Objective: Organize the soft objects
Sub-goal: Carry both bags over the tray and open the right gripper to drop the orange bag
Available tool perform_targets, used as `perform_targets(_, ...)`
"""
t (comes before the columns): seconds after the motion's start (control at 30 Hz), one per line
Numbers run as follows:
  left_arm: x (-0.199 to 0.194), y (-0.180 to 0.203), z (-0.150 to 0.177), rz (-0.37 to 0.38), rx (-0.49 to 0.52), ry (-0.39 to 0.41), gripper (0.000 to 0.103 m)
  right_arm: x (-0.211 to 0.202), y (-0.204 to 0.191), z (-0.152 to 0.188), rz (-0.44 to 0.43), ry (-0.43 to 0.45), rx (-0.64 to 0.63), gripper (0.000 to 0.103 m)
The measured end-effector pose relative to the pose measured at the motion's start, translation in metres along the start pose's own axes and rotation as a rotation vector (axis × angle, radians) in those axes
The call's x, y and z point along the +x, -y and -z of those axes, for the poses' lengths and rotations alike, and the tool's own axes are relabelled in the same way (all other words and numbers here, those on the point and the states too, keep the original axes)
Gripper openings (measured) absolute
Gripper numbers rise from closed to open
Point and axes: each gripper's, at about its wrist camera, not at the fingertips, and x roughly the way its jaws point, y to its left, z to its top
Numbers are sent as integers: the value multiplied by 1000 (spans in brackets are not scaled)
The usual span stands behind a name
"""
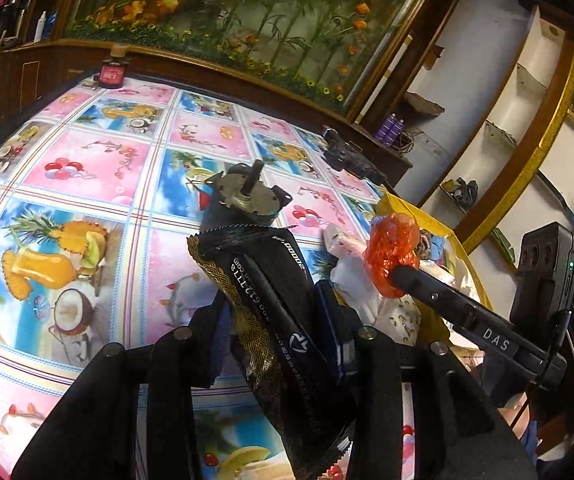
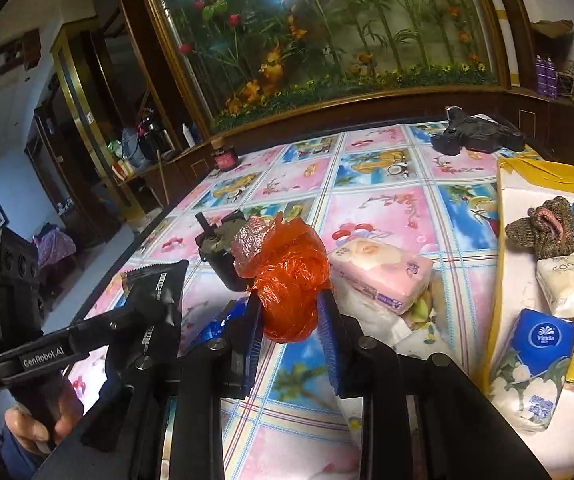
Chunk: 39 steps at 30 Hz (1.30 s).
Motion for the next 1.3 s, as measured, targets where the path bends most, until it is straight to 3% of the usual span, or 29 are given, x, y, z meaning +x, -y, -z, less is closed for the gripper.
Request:
perform_targets(0.33, 15, 47, 4, 61, 48, -24, 37, -37, 60, 2, 12, 101, 151, 26)
perform_targets(0.6, 45, 136, -7, 158, 162, -56, 37, -83, 125, 9, 75, 205, 285, 26)
perform_targets(0.73, 69, 188, -5, 211, 208, -81, 37, -102, 169, 18, 97, 237, 414, 26)
perform_targets(0.9, 106, 239, 9, 254, 239, -161, 37, -128, 201, 33, 161, 267, 474, 26)
perform_targets(1.1, 133, 275, 26, 262, 262, -213, 37, -150, 199, 51, 188, 261, 535, 26)
perform_targets(1.3, 147, 285, 38, 225, 307, -222, 37, -159, 200, 47, 181, 273, 527, 26)
